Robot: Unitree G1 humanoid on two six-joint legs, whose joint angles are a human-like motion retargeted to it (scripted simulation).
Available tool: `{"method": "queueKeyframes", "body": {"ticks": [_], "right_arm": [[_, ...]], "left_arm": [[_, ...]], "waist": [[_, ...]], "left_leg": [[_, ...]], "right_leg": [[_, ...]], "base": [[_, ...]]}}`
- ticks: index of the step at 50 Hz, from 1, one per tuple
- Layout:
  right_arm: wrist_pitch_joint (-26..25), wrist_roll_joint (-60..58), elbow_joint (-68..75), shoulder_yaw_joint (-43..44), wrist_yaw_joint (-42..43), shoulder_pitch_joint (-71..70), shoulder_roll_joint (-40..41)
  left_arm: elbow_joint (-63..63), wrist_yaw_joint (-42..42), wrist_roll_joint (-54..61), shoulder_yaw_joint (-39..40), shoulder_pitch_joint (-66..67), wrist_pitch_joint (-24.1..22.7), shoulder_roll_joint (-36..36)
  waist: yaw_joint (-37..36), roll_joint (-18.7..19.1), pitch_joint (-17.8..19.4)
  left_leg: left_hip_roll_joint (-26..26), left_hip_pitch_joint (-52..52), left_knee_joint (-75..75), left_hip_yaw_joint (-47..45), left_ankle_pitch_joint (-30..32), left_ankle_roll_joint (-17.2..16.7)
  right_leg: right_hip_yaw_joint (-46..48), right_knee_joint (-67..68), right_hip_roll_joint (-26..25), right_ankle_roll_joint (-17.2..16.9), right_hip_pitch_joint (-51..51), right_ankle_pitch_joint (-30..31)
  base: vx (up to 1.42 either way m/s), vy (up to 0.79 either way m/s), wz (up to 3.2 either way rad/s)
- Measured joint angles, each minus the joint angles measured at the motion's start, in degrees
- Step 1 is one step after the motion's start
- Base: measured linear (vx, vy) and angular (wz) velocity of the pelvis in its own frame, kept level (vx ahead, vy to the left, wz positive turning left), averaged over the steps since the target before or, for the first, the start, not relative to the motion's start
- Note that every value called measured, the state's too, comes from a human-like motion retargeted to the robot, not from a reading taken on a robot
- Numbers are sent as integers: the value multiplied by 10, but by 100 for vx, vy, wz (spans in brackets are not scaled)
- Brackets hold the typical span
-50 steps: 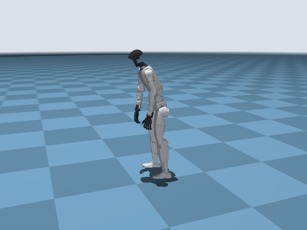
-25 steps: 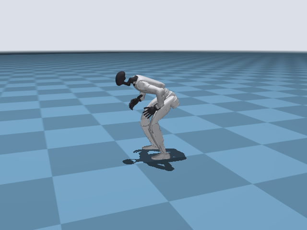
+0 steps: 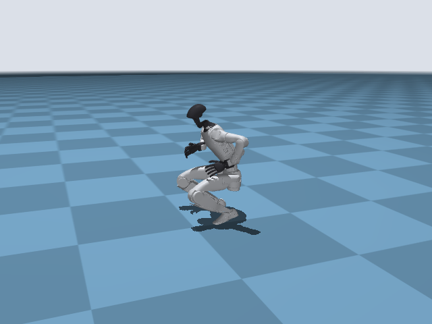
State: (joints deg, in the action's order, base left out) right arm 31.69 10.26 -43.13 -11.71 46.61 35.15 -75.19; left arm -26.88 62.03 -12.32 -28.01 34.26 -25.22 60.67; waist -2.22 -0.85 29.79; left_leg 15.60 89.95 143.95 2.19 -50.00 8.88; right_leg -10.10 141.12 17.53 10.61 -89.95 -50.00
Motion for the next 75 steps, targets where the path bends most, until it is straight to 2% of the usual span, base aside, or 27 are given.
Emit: {"method": "queueKeyframes", "body": {"ticks": [3,5,7,10,12,14,15,17,19,20,22,25,28,30,32,35,38,40,43,45,47,48,50,57,66,70,75], "right_arm": [[-31,39,93,-183,-22,-280,10],[-51,64,205,-335,-33,-490,54],[-67,96,380,-481,-40,-673,159],[-119,129,736,-605,-115,-739,403],[-198,163,954,-574,-242,-704,553],[-285,111,1095,-506,-389,-673,642],[-319,55,1138,-475,-457,-659,669],[-339,-37,1159,-450,-559,-628,670],[-348,-32,1165,-439,-597,-606,655],[-342,-60,1175,-418,-621,-596,649],[-335,-41,1216,-375,-619,-593,652],[-291,-80,1308,-280,-607,-618,671],[-288,-4,1325,-288,-565,-633,670],[-270,-38,1325,-280,-580,-631,660],[-287,38,1291,-314,-562,-626,637],[-286,47,1249,-322,-572,-621,601],[-285,105,1198,-336,-566,-631,561],[-283,143,1180,-328,-557,-656,540],[-273,163,1218,-284,-517,-737,544],[-268,168,1254,-258,-465,-778,564],[-270,170,1278,-241,-409,-803,590],[-272,171,1282,-237,-389,-808,603],[-268,173,1277,-243,-370,-795,629],[-253,107,1253,-331,-380,-733,693],[-243,42,1135,-431,-360,-719,668],[-245,63,1131,-420,-394,-700,666],[-256,104,1112,-427,-445,-654,648]], "left_arm": [[137,-47,80,-196,-307,15,-72],[250,-82,138,-276,-473,24,-139],[388,-137,187,-292,-580,47,-211],[639,-291,194,-274,-610,126,-330],[807,-435,133,-251,-608,197,-395],[931,-581,61,-221,-586,241,-442],[969,-642,32,-213,-566,251,-453],[995,-710,30,-208,-520,247,-468],[988,-715,68,-213,-483,244,-477],[981,-731,69,-204,-466,231,-479],[973,-738,83,-172,-445,216,-479],[981,-754,52,-86,-429,189,-480],[987,-704,102,-49,-433,205,-487],[995,-721,102,-24,-441,194,-493],[980,-690,162,-32,-451,206,-499],[942,-697,179,-35,-460,202,-495],[870,-685,186,-40,-473,194,-476],[812,-671,181,-39,-491,188,-457],[759,-650,151,-26,-554,185,-425],[762,-627,127,-17,-584,198,-412],[785,-600,121,-5,-597,229,-409],[799,-589,124,0,-598,243,-409],[826,-570,130,1,-586,258,-413],[932,-549,90,-54,-555,242,-449],[944,-550,137,-76,-556,214,-475],[956,-569,161,-64,-549,195,-477],[956,-595,170,-66,-519,194,-481]], "waist": [[1,18,0],[6,10,0],[12,-12,-19],[27,-50,-86],[36,-69,-144],[50,-69,-197],[59,-66,-223],[74,-54,-256],[85,-42,-278],[91,-35,-289],[102,-24,-313],[121,0,-340],[119,8,-357],[108,9,-369],[88,6,-374],[62,6,-382],[41,2,-379],[33,-1,-369],[31,-3,-318],[39,-4,-270],[55,-5,-216],[65,-5,-191],[82,-4,-151],[105,-9,-98],[118,-25,-28],[113,-35,-27],[101,-36,-76]], "left_leg": [[-34,0,-88,-18,13,-2],[-67,0,-187,-33,64,-8],[-78,-28,-315,-48,122,-10],[-86,-197,-545,-67,172,-34],[-97,-332,-744,-80,252,-57],[-113,-471,-970,-84,392,-81],[-120,-539,-1086,-83,475,-92],[-131,-662,-1278,-68,595,-112],[-134,-746,-1385,-59,601,-129],[-133,-778,-1419,-61,577,-137],[-127,-813,-1441,-84,525,-143],[-115,-839,-1424,-103,506,-148],[-126,-842,-1383,-58,528,-140],[-142,-842,-1357,-16,543,-146],[-158,-845,-1346,16,560,-152],[-165,-855,-1352,40,572,-159],[-161,-863,-1369,36,593,-160],[-160,-862,-1361,29,559,-159],[-163,-840,-1250,15,316,-142],[-164,-806,-1116,1,161,-115],[-159,-753,-972,-24,112,-79],[-153,-730,-925,-39,119,-64],[-143,-714,-902,-64,152,-51],[-151,-773,-1189,-82,234,-83],[-142,-770,-1361,-114,298,-95],[-140,-784,-1406,-120,324,-99],[-146,-801,-1447,-117,345,-105]], "right_leg": [[13,-75,17,-9,0,0],[26,-149,36,-5,0,18],[54,-273,37,4,21,70],[111,-512,26,-2,195,119],[156,-718,16,-23,336,211],[207,-948,5,-52,483,368],[229,-1063,-3,-66,554,461],[231,-1263,-28,-117,683,634],[190,-1368,-42,-183,765,702],[167,-1397,-49,-210,795,705],[151,-1410,-60,-222,829,665],[150,-1389,-80,-199,857,609],[137,-1360,-89,-184,867,610],[127,-1353,-90,-188,872,629],[127,-1356,-85,-195,877,637],[137,-1373,-81,-194,884,630],[165,-1388,-73,-201,886,664],[185,-1376,-68,-196,884,636],[193,-1252,-58,-168,853,379],[188,-1106,-46,-126,813,212],[179,-967,-35,-71,766,140],[177,-926,-32,-50,749,135],[179,-912,-30,-35,738,155],[184,-1175,-50,-109,765,275],[252,-1343,-56,-176,757,339],[250,-1392,-68,-184,770,380],[268,-1437,-72,-197,792,427]], "base": [[46,-8,64],[34,-16,93],[21,-9,23],[36,-8,-37],[50,-5,-25],[57,-1,3],[59,-1,21],[59,-2,33],[54,-3,34],[45,-2,21],[37,-1,7],[25,1,-6],[17,1,-9],[14,1,-18],[14,1,-22],[13,1,-25],[9,0,-24],[-2,1,-16],[-18,2,-17],[-24,1,-13],[-25,2,5],[-24,3,9],[-21,4,5],[-25,4,-31],[-26,2,-18],[-4,-1,-7],[8,-2,15]]}}
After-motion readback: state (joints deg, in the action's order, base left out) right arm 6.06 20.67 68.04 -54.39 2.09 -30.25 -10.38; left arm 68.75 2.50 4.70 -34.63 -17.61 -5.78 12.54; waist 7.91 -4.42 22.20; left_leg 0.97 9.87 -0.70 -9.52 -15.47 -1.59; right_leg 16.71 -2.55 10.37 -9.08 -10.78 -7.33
